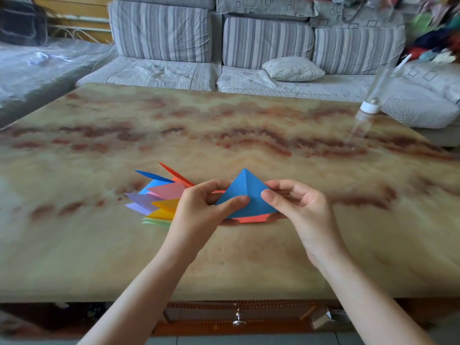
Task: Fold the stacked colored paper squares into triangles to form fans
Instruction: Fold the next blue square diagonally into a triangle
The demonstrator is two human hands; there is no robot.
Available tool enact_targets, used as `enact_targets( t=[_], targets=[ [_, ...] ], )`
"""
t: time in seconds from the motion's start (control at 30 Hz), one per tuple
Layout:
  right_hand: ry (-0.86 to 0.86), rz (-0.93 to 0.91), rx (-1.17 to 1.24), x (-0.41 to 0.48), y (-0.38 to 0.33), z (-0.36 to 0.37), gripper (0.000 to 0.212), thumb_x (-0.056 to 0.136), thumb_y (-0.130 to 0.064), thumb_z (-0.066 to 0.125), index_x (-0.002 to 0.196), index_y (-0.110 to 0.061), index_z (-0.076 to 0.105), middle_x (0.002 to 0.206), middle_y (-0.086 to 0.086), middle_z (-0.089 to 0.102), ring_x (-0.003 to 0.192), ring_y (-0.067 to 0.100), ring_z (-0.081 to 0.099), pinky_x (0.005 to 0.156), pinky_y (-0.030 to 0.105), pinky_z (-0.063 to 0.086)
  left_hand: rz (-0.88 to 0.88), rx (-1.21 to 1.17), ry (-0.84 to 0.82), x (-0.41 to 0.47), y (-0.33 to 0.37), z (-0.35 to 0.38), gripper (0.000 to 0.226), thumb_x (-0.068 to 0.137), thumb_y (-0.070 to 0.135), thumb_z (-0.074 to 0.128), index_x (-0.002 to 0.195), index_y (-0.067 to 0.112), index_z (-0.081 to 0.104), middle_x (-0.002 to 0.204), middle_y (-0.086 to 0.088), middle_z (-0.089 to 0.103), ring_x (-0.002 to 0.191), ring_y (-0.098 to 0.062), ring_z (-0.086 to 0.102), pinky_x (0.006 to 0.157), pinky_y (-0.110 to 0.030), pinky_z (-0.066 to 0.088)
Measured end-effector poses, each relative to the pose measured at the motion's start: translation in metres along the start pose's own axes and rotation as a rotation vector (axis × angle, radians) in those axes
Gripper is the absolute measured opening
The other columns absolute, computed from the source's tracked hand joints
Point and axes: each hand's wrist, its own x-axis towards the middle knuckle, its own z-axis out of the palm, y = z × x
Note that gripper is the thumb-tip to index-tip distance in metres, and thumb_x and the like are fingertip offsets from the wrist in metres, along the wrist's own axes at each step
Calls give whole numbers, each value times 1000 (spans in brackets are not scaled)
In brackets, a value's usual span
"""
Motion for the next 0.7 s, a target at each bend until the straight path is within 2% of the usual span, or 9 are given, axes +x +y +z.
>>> enact_targets(
  t=[0.13, 0.43, 0.57, 0.7],
  targets=[
    [31, -7, -9, 1, 0, 0, 15, 78, 2, 69, 76, -13, 69, 67, -8, 72, 62, 0, 64, 51, 12, 47, 6, 19, -20, -1, 1, 1, 16, 76, 5, 74, 81, 20, 69, 71, 5, 74, 69, -8, 70, 59, -24, 58],
    [30, -32, -50, 1, 0, 0, 17, 77, 1, 71, 75, -16, 71, 69, -10, 73, 66, -1, 65, 62, 9, 46, -4, 45, -43, -1, 2, 1, 14, 78, 6, 72, 86, 18, 70, 73, 4, 74, 71, -8, 70, 60, -23, 57],
    [26, -27, -42, 0, -1, 1, 16, 77, 2, 71, 75, -14, 70, 69, -10, 73, 66, -2, 65, 61, 8, 46, 7, 42, -43, -2, 3, 1, 15, 78, 4, 72, 86, 16, 71, 73, 4, 74, 69, -6, 70, 58, -15, 52],
    [26, -25, -42, 1, -1, 1, 16, 77, 2, 71, 74, -14, 70, 70, -10, 73, 66, -2, 65, 62, 9, 46, 11, 39, -38, -3, 3, 1, 16, 78, 3, 72, 86, 17, 71, 73, 5, 74, 68, -4, 70, 57, -13, 50]
  ],
)
